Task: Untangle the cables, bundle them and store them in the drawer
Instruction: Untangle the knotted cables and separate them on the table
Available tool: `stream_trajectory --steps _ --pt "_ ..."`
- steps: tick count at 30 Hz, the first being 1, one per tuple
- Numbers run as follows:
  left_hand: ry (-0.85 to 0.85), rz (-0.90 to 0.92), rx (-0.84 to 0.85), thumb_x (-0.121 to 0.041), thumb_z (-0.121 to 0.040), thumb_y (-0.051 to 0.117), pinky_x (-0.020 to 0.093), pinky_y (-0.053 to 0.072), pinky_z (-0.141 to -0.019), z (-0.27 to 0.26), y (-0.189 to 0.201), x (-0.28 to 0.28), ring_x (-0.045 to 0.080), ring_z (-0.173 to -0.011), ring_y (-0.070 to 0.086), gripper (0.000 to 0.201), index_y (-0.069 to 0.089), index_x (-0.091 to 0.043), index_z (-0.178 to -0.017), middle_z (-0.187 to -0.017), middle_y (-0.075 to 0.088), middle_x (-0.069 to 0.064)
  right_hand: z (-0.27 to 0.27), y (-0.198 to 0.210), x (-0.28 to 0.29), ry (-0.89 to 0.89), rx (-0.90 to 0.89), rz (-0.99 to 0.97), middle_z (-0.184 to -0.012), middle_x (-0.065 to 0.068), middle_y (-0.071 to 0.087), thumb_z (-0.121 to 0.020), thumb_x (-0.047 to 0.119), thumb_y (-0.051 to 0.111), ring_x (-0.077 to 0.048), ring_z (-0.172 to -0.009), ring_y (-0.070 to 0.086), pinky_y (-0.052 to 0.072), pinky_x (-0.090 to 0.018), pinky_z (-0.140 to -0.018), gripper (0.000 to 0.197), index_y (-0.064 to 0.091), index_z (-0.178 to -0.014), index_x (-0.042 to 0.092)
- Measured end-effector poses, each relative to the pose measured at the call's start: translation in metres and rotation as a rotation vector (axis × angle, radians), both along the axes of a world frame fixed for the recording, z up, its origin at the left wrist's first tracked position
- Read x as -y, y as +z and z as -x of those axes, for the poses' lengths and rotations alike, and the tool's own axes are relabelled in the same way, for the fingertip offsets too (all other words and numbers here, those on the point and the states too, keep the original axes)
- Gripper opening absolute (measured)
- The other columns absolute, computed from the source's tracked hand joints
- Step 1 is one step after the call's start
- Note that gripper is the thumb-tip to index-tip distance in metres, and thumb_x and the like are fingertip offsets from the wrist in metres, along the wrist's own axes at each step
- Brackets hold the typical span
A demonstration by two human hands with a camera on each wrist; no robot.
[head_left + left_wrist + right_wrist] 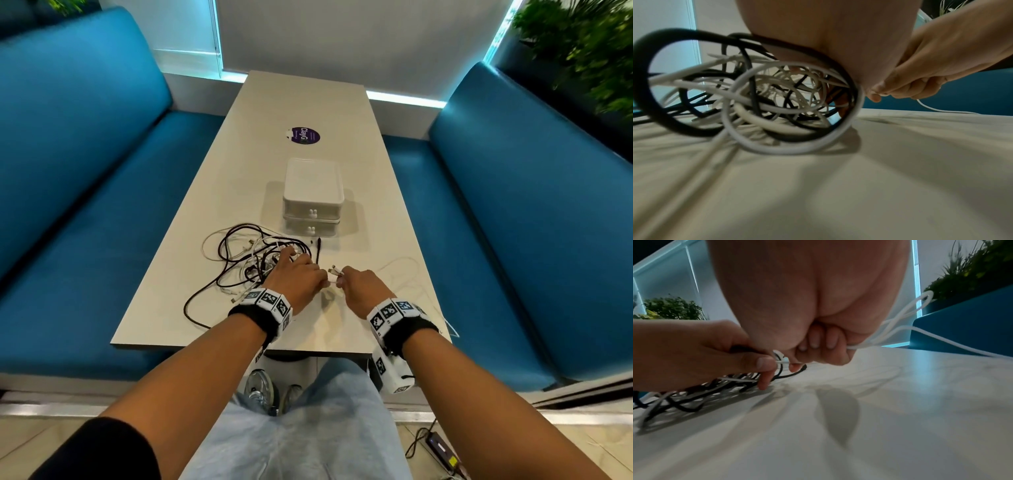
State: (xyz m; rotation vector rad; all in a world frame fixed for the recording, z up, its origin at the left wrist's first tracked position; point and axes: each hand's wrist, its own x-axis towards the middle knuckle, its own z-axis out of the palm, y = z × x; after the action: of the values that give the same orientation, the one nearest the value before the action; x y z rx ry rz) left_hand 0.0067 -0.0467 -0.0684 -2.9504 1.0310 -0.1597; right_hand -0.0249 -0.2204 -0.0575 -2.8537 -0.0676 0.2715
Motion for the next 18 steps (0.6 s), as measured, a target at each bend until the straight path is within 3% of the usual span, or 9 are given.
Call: stream_trajectory --steps 4,9,14,18 --pt "0.001 0.016 -0.056 -0.031 -0.101 0.041 0.044 0.016 -0.104 -0.004 0.002 -0.007 0.016 -0.116 0.048 0.02 0.061 -0.032 -0.103 -0.107 0.065 -0.012 0.003 0.008 0.031 0.003 0.023 0.162 -0.101 -0.016 0.064 -0.101 0.022 0.04 -0.037 -0.088 0.063 0.051 -0.04 -0.072 0.021 0.052 -0.116 0.014" --pt "-0.005 -0.023 -0.048 -0.03 -0.1 0.038 0.046 0.017 -0.105 0.0 0.004 -0.009 0.017 -0.114 0.049 0.021 0.059 -0.033 -0.103 -0.107 0.065 -0.012 0.014 0.008 0.065 -0.14 -0.025 0.305 -0.097 -0.01 0.062 -0.101 0.019 0.035 -0.03 -0.083 0.064 0.052 -0.038 -0.069 0.022 0.051 -0.116 0.014" --pt "0.019 -0.04 -0.043 -0.033 -0.101 0.037 0.048 0.016 -0.108 0.004 0.005 -0.002 0.018 -0.114 0.049 0.024 0.061 -0.031 -0.107 -0.107 0.066 -0.011 0.017 0.003 0.052 -0.251 -0.075 0.203 -0.103 -0.013 0.061 -0.097 0.012 0.035 -0.032 -0.09 0.063 0.05 -0.037 -0.071 0.023 0.051 -0.114 0.01" --pt "0.023 -0.059 -0.057 -0.034 -0.101 0.037 0.052 0.018 -0.108 0.005 0.005 0.0 0.02 -0.112 0.05 0.026 0.062 -0.031 -0.105 -0.104 0.067 -0.01 0.015 0.001 0.021 -0.161 0.045 0.074 -0.098 -0.016 0.063 -0.101 0.018 0.033 -0.036 -0.084 0.063 0.049 -0.039 -0.067 0.019 0.047 -0.112 0.01"
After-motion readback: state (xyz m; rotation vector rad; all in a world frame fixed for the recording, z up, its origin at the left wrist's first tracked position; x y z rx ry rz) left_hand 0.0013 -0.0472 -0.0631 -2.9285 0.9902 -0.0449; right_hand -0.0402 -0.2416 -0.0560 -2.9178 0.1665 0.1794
